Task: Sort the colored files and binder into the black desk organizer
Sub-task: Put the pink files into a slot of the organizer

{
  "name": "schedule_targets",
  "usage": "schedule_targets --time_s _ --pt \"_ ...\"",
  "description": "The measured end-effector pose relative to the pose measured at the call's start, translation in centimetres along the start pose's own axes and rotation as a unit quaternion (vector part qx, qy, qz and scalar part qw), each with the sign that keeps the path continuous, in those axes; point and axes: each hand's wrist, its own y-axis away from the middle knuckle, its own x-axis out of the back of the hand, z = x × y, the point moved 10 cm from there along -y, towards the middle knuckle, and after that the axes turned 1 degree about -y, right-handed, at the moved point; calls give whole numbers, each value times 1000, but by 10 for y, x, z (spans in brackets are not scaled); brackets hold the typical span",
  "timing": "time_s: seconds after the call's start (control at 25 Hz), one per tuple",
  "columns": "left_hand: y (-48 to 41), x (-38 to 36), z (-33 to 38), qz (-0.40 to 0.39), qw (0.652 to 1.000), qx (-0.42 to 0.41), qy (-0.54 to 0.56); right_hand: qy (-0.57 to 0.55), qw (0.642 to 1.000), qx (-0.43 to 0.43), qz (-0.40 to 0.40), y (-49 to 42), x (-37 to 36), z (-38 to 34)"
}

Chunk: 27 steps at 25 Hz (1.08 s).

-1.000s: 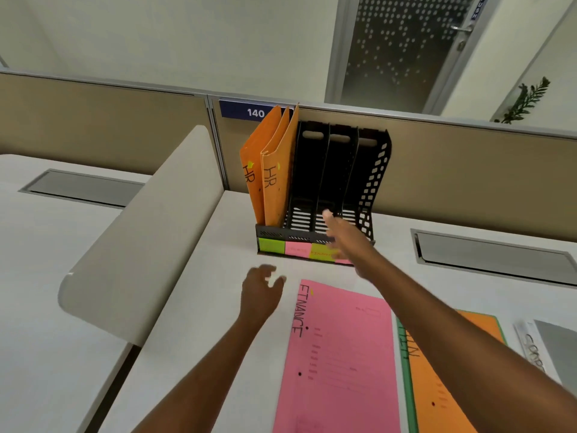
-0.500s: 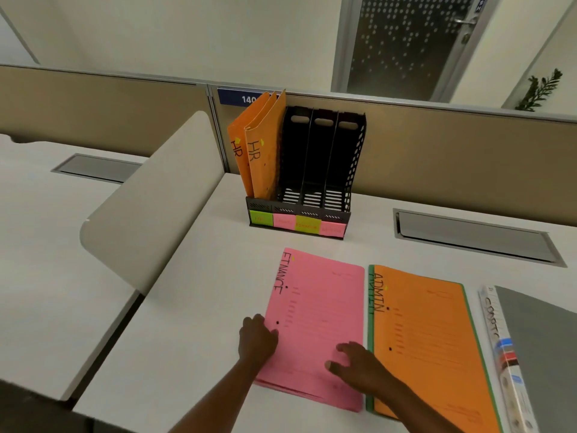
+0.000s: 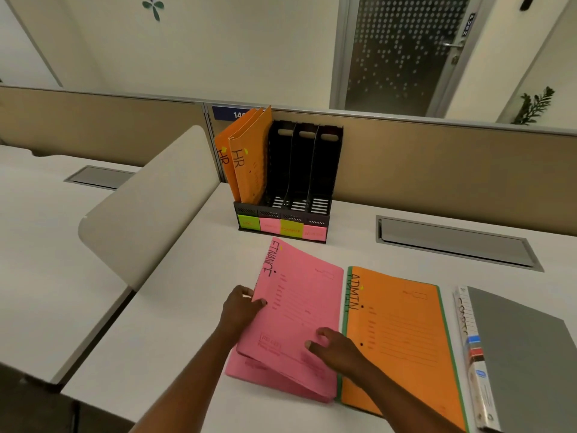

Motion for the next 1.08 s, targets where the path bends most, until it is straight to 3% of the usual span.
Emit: schedule_targets --time_s 0.16,0.32,0.56,0.84,1.08 --pt "18 1 58 -34 995 -82 43 -68 997 -3 39 -9 37 -23" --pt "28 26 117 9 983 -181 28 -162 983 2 84 -33 82 -72" --pt "22 76 190 27 949 -295 108 -314 944 59 88 -76 153 -201" --pt "-43 70 268 -36 901 -420 98 -321 917 208 111 -99 262 -347" --pt "-132 19 303 -51 901 -430 30 -313 920 190 142 -137 318 -363"
